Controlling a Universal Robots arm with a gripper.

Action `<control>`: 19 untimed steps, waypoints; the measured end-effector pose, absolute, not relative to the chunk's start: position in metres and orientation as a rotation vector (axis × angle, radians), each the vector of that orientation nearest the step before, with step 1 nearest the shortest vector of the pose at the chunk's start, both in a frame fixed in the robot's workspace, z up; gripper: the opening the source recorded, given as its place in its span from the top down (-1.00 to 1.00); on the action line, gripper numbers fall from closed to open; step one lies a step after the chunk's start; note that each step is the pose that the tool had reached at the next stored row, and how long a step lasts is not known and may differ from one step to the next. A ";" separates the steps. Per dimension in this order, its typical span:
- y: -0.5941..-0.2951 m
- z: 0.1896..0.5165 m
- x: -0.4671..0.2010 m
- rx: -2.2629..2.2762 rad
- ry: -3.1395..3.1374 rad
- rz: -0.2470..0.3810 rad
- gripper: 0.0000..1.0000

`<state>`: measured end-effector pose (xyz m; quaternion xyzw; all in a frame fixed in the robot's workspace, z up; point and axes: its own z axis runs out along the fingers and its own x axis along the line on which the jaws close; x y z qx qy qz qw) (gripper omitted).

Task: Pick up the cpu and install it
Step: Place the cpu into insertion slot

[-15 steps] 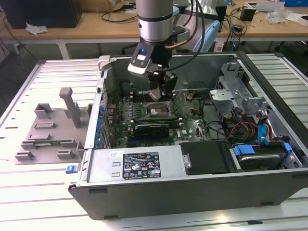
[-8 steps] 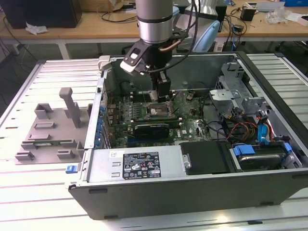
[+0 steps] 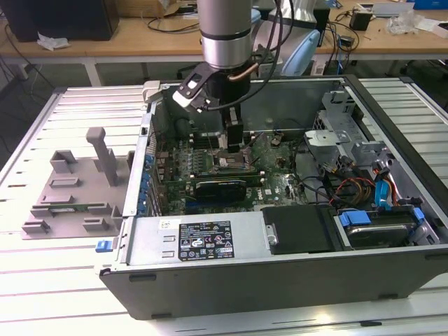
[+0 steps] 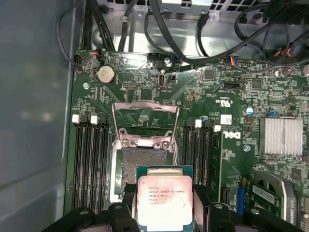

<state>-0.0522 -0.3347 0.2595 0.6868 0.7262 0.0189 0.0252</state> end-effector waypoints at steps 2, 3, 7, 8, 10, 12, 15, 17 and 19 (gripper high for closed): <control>-0.334 0.253 -0.051 2.124 2.246 0.057 -0.09; -0.334 0.251 -0.051 2.124 2.246 0.057 -0.09; -0.328 0.241 -0.051 2.120 2.242 0.034 -0.09; -0.327 0.239 -0.051 2.116 2.238 0.023 -0.09; -0.326 0.234 -0.050 2.119 2.233 0.017 -0.09; -0.326 0.227 -0.050 2.123 2.228 0.011 -0.09; -0.323 0.222 -0.049 2.124 2.228 0.003 -0.09; -0.319 0.218 -0.049 2.124 2.229 -0.003 -0.09; -0.315 0.214 -0.049 2.126 2.230 -0.006 -0.09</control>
